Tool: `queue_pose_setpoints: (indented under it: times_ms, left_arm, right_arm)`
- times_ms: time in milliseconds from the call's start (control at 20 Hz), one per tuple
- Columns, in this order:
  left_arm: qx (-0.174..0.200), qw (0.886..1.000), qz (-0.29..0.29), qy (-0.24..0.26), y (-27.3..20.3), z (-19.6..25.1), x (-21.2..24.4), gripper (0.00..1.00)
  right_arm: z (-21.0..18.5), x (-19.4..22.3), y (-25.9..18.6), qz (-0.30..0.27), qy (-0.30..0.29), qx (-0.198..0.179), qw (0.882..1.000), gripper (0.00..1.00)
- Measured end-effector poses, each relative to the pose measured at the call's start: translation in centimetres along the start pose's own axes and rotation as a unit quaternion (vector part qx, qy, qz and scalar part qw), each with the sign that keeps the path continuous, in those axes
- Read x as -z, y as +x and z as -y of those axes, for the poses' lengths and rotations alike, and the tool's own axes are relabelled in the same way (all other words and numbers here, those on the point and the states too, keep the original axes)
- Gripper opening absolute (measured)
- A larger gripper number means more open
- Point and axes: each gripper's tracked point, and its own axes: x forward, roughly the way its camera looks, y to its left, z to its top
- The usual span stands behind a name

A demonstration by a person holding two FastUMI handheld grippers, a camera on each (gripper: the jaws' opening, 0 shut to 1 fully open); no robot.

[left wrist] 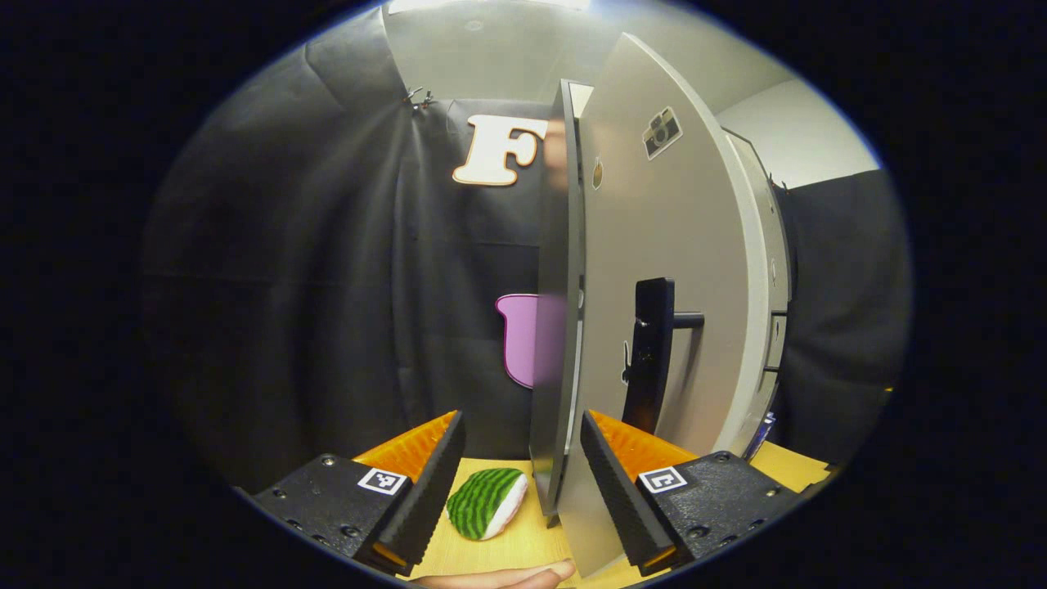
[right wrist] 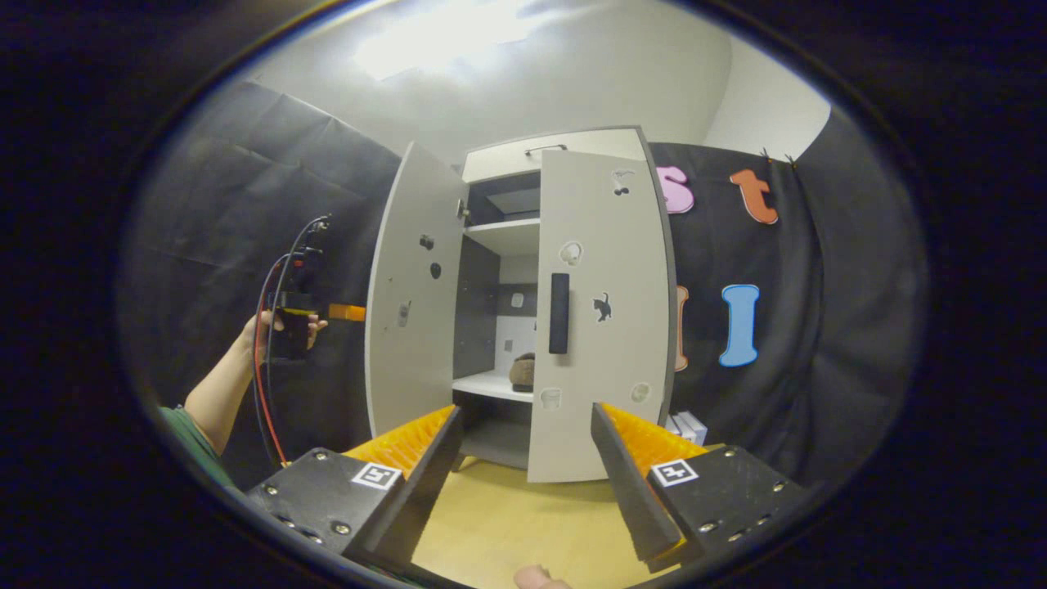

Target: Grab one shoe with the right hand and put it into the shoe cabinet, grab the other shoe with the left hand and put it into the shoe cabinet; then close the right door with the right hand and the left door with the left hand.

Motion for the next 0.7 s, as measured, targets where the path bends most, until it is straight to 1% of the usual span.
queue_pose_setpoints:
  times_ms: [150,200,300,350,400,450,500,550,600,650,700]
  left_arm:
    - [-0.003,1.0,-0.009,-0.006,0.0,0.5,0.1,0.87]
    - [0.001,1.0,-0.014,-0.011,0.2,0.8,0.2,0.86]
    - [0.017,1.0,-0.02,-0.016,0.4,1.6,0.1,0.87]
    - [0.023,0.999,-0.02,-0.016,0.9,2.6,0.0,0.92]
    - [0.027,0.999,-0.02,-0.017,1.4,3.7,-0.2,0.92]
    - [0.029,0.999,-0.018,-0.02,1.0,4.8,-0.1,0.87]
    - [0.032,0.999,-0.017,-0.022,0.8,5.6,0.0,0.92]
    - [0.034,0.999,-0.017,-0.023,0.8,6.3,0.3,0.87]
    - [0.035,0.999,-0.016,-0.024,0.9,7.0,0.2,0.87]
    - [0.033,0.999,-0.017,-0.025,1.1,7.5,0.4,0.92]
    - [0.03,0.999,-0.016,-0.027,1.3,7.9,0.3,0.92]
  right_arm:
    - [-0.4,-0.5,-0.8,0.011,0.005,-0.001,1.0,0.94]
    - [-0.7,-0.7,-0.9,0.013,0.005,-0.004,1.0,0.95]
    - [-1.1,-0.8,-1.2,0.016,0.004,-0.005,1.0,0.95]
    - [-1.3,-0.8,-1.2,0.017,0.004,-0.008,1.0,0.95]
    - [-1.7,-0.9,-1.3,0.018,0.003,-0.012,1.0,0.95]
    - [-1.7,-0.8,-1.3,0.017,0.003,-0.01,1.0,0.95]
    - [-1.6,-0.8,-1.2,0.017,0.004,-0.01,1.0,0.94]
    - [-1.8,-0.8,-1.2,0.017,0.005,-0.011,1.0,0.95]
    - [-2.0,-0.8,-1.0,0.017,0.006,-0.011,1.0,0.95]
    - [-2.0,-0.8,-1.0,0.019,0.008,-0.011,1.0,0.95]
    - [-1.9,-0.9,-1.1,0.02,0.01,-0.01,1.0,0.95]
